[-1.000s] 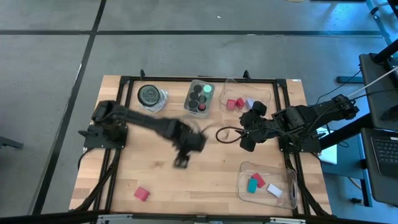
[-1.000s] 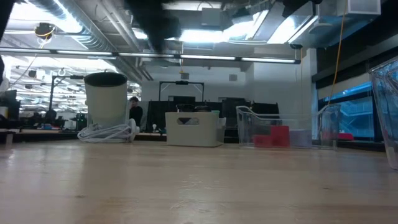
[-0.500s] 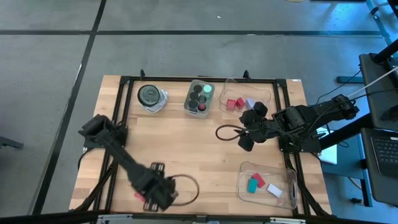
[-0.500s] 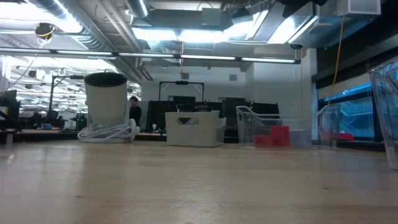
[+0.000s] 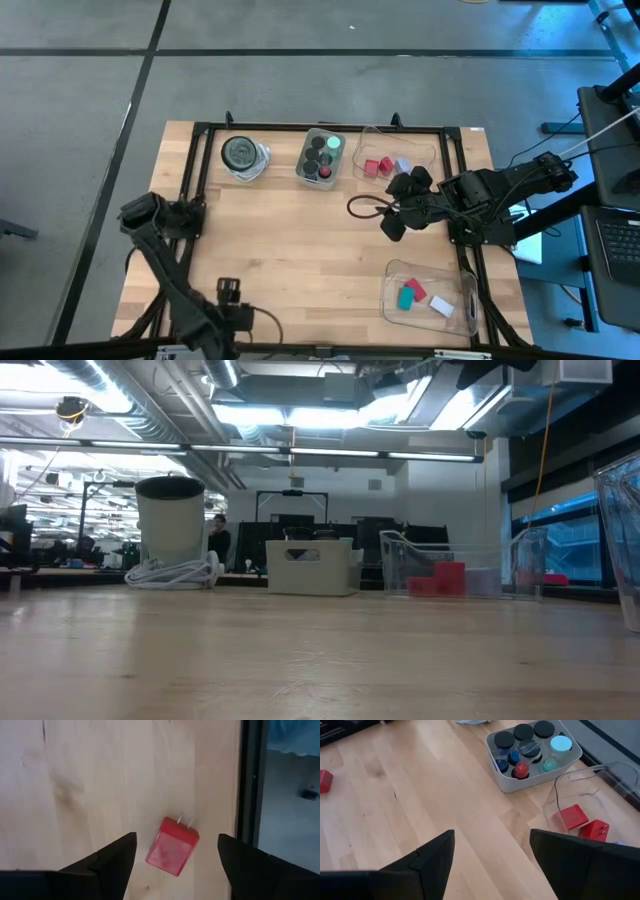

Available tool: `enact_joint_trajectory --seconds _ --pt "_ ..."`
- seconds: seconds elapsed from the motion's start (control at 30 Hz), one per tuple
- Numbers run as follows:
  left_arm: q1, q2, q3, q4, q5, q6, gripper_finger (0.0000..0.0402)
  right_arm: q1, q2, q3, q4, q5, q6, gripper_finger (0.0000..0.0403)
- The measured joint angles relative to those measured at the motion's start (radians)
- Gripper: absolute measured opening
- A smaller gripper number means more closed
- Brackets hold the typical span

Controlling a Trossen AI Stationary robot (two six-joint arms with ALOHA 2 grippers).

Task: Pick & Place Office items
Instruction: Put the red charger adapter into the top transparent bin

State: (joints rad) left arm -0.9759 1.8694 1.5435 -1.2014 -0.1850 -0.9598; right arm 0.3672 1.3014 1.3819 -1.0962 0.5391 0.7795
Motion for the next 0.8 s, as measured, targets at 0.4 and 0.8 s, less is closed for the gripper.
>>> enact_joint_trajectory --seconds 0.4,0.8 --pt "-0.096 -0.052 -0.212 0.237 0.002 -0.05 0.0295 0.0 0.0 0.0 0.003 0.005 0.133 0.0262" --pt "-0.125 -0.149 -0.497 0.437 0.029 0.019 0.0295 0.0 0.0 0.0 0.006 0.003 0.209 0.0262"
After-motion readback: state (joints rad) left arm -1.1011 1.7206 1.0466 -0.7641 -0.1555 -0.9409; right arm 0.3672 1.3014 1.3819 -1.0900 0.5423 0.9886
